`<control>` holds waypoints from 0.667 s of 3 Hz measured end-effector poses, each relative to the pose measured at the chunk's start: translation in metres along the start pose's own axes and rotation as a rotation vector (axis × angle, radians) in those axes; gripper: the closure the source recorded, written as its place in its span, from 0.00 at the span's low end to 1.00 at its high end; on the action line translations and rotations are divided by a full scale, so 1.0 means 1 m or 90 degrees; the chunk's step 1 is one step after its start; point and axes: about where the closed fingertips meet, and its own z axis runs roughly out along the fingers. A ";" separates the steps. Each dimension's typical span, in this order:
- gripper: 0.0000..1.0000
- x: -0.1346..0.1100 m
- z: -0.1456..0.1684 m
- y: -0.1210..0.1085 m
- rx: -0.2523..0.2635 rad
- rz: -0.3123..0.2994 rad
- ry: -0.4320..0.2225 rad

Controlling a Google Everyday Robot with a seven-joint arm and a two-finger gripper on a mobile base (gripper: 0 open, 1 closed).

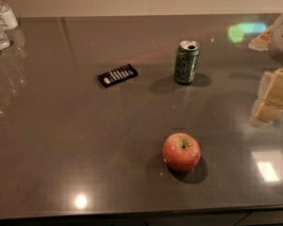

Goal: Move apple near green can

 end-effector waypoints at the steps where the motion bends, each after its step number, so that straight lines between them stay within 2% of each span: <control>1: 0.00 0.000 0.000 0.000 0.000 0.000 0.000; 2: 0.00 0.000 0.000 0.000 0.000 0.000 0.000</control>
Offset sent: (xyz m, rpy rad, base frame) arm -0.0756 0.0799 -0.0567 0.3218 0.1158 0.2591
